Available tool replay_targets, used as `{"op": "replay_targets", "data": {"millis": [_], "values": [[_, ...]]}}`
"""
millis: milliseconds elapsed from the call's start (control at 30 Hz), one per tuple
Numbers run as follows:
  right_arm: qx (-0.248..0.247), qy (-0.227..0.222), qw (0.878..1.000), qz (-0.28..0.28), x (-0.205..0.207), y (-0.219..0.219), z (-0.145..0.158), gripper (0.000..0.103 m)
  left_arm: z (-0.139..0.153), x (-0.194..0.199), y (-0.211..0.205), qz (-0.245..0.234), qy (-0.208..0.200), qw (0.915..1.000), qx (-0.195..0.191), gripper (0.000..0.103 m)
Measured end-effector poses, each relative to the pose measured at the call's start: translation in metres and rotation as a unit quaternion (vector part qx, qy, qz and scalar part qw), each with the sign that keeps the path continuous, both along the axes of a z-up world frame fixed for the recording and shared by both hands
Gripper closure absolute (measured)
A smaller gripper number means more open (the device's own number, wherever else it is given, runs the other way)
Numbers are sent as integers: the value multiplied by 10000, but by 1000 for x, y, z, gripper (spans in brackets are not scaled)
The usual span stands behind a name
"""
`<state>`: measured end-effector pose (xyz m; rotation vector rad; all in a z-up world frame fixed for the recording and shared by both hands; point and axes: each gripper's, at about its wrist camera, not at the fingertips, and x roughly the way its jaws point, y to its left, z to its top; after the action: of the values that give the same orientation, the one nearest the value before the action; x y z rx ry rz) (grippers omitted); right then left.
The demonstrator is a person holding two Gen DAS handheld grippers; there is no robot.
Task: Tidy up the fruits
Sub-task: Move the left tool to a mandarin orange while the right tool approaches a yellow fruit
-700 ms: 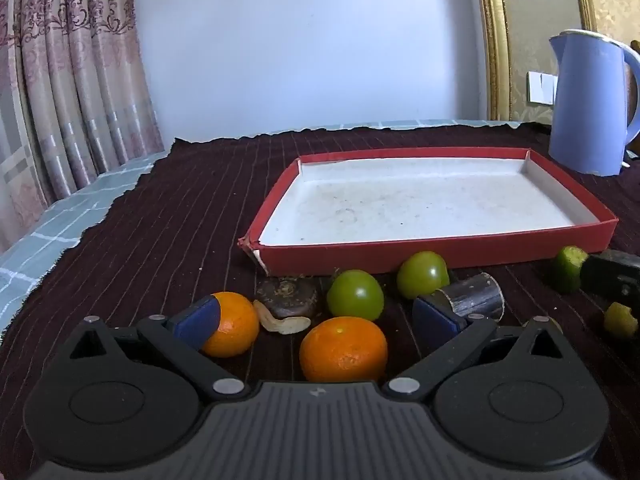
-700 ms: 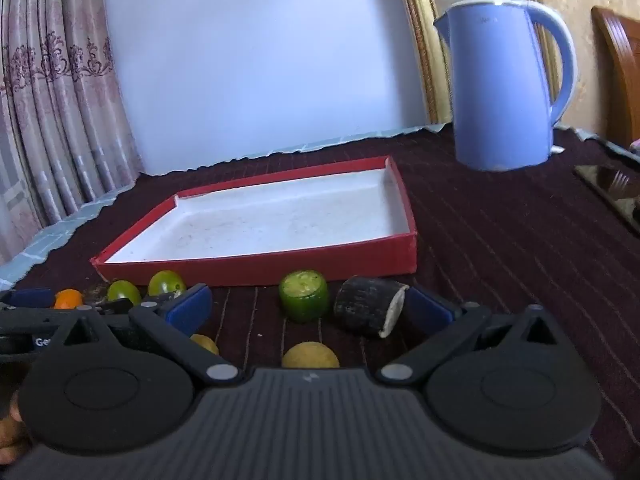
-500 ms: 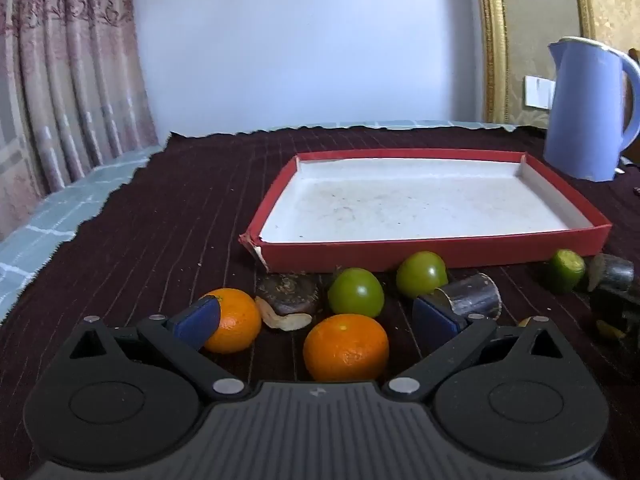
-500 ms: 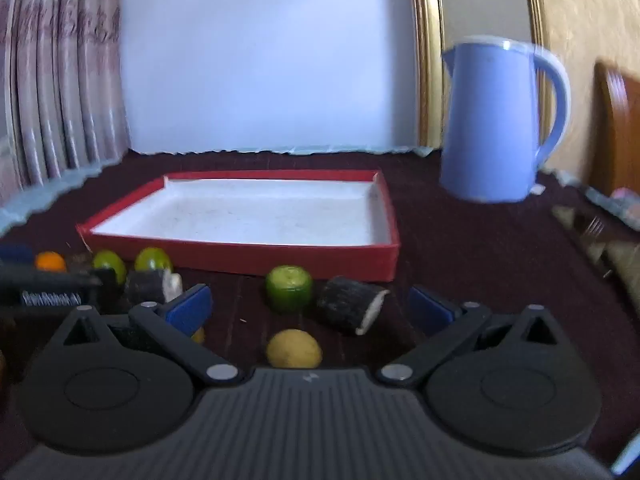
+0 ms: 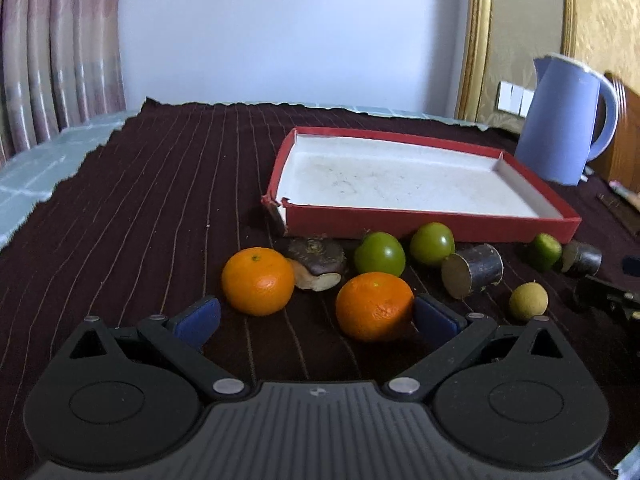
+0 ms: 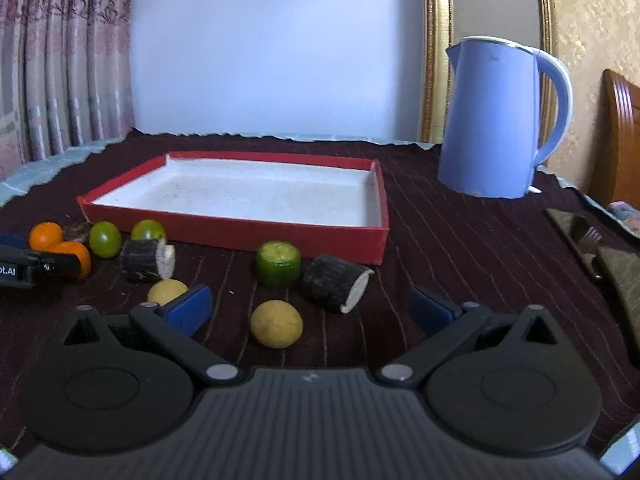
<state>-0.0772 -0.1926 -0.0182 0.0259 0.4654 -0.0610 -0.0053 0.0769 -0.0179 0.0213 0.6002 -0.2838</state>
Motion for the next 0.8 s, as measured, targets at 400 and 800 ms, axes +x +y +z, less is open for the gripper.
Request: {"op": "replay_targets", "data": {"millis": [400, 800], "values": [[-26, 70, 10000, 38, -6, 1, 3, 11, 8, -6, -11, -313, -212, 9991, 191, 0], [20, 428, 9982, 411, -1, 6, -8, 56, 5, -1, -31, -265, -292, 9974, 596, 0]]}}
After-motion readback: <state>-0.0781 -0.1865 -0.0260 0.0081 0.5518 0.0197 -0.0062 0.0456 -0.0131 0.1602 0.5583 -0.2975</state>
